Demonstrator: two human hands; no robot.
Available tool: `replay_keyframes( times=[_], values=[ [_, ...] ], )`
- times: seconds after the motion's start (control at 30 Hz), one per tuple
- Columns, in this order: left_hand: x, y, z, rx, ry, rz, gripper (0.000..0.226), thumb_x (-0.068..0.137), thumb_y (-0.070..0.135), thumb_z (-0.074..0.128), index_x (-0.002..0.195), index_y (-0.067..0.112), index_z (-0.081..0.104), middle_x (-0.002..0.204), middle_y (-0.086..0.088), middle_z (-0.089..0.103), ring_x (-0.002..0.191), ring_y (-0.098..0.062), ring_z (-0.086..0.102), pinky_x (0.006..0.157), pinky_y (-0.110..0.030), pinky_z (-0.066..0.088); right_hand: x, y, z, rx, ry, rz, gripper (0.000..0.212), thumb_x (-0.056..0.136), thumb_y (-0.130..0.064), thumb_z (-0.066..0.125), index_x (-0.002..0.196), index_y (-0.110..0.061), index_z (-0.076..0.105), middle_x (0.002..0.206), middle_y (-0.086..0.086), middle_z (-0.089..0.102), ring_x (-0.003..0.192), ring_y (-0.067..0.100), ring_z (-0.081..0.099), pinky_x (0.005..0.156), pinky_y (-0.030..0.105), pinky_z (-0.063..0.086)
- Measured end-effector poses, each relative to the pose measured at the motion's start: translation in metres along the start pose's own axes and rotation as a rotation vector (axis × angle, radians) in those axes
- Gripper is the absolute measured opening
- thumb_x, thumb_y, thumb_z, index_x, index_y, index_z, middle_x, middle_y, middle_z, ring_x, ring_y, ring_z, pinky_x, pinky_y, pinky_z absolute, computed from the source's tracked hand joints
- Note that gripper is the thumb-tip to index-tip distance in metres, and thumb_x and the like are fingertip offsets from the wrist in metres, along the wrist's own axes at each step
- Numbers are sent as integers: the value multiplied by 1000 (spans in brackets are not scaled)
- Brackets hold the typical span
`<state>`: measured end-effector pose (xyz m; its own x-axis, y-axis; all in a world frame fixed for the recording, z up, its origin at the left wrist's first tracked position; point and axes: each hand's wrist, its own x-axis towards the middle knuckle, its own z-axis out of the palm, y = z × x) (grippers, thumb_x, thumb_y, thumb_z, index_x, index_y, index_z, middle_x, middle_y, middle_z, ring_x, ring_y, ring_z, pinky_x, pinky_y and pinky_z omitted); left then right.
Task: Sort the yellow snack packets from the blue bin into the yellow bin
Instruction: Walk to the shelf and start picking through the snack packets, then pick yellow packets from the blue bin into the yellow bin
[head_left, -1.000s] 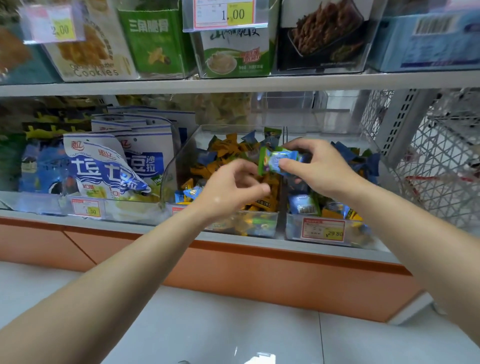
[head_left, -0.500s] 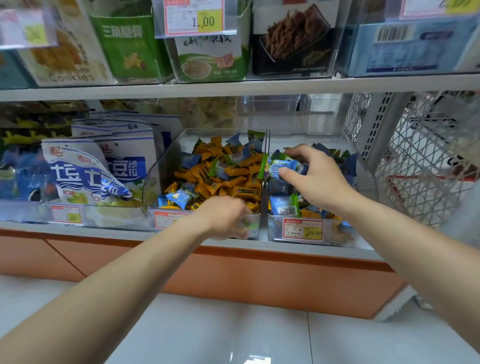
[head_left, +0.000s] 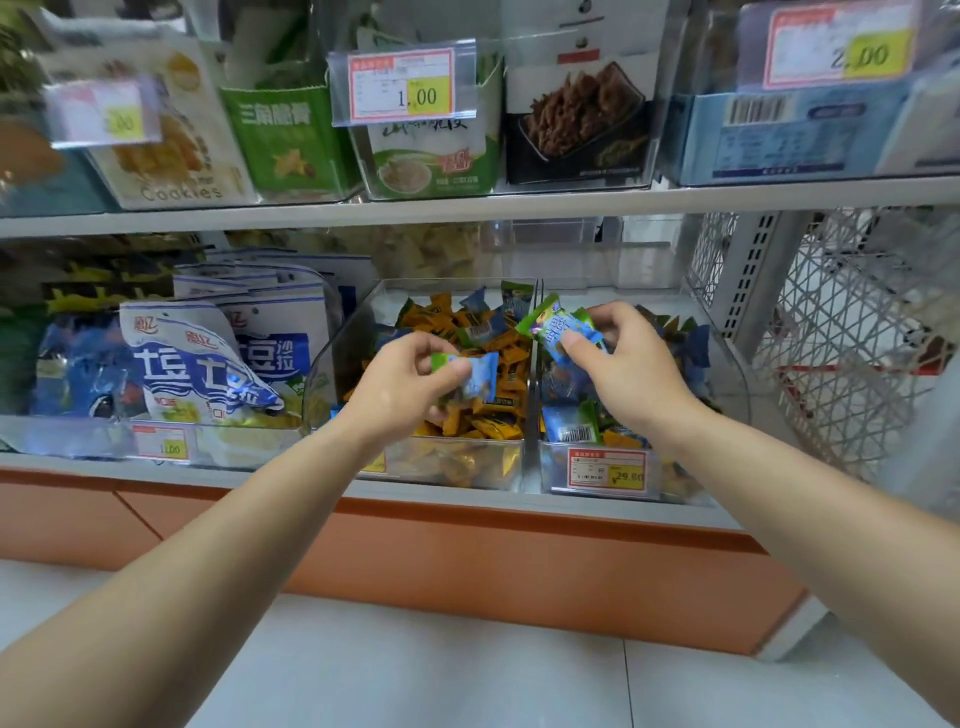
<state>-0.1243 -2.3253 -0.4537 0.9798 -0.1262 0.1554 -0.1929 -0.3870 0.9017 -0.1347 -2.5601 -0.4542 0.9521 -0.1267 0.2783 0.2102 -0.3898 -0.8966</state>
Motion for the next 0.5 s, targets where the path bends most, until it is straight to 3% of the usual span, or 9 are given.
replay_keyframes(
  times=[0.1, 0.2, 0.37, 0.43, 0.5],
  values=[
    [-5, 30, 13, -245, 85, -43, 12, 95, 22, 66, 107, 22, 62, 92, -3, 74, 80, -13, 72, 62, -25, 54, -8, -16, 10, 432, -55, 170, 6, 100, -24, 55, 105, -21, 51, 107, 6, 68, 79, 19, 74, 68, 37, 61],
    [-13, 58, 42, -396, 159, -7, 9, 93, 9, 67, 102, 13, 65, 86, -4, 70, 72, -11, 67, 59, -22, 54, -14, -30, 13, 651, -36, 270, 7, 102, -22, 51, 107, -17, 52, 105, 10, 68, 79, 25, 74, 69, 46, 61],
    [-30, 63, 78, -337, 272, 13, 8, 88, 10, 73, 91, 7, 67, 85, -10, 69, 70, -11, 67, 71, -41, 62, -24, -36, 2, 652, -41, 240, 32, 100, -16, 44, 111, -42, 59, 116, 6, 65, 83, 25, 72, 57, 42, 58],
    [-31, 60, 81, -308, 270, 0, 8, 85, 15, 77, 87, 12, 70, 85, -5, 71, 80, -18, 68, 81, -49, 58, -29, -34, -2, 631, -77, 247, 26, 99, -20, 48, 108, -39, 63, 117, 8, 65, 85, 23, 72, 59, 43, 58],
    [-31, 56, 81, -261, 267, 2, 8, 82, 20, 80, 84, 17, 72, 83, 1, 73, 84, -19, 69, 85, -46, 56, -33, -28, -4, 625, -116, 249, 15, 96, -30, 61, 109, -36, 63, 117, 8, 64, 93, 25, 71, 62, 43, 59]
  ],
)
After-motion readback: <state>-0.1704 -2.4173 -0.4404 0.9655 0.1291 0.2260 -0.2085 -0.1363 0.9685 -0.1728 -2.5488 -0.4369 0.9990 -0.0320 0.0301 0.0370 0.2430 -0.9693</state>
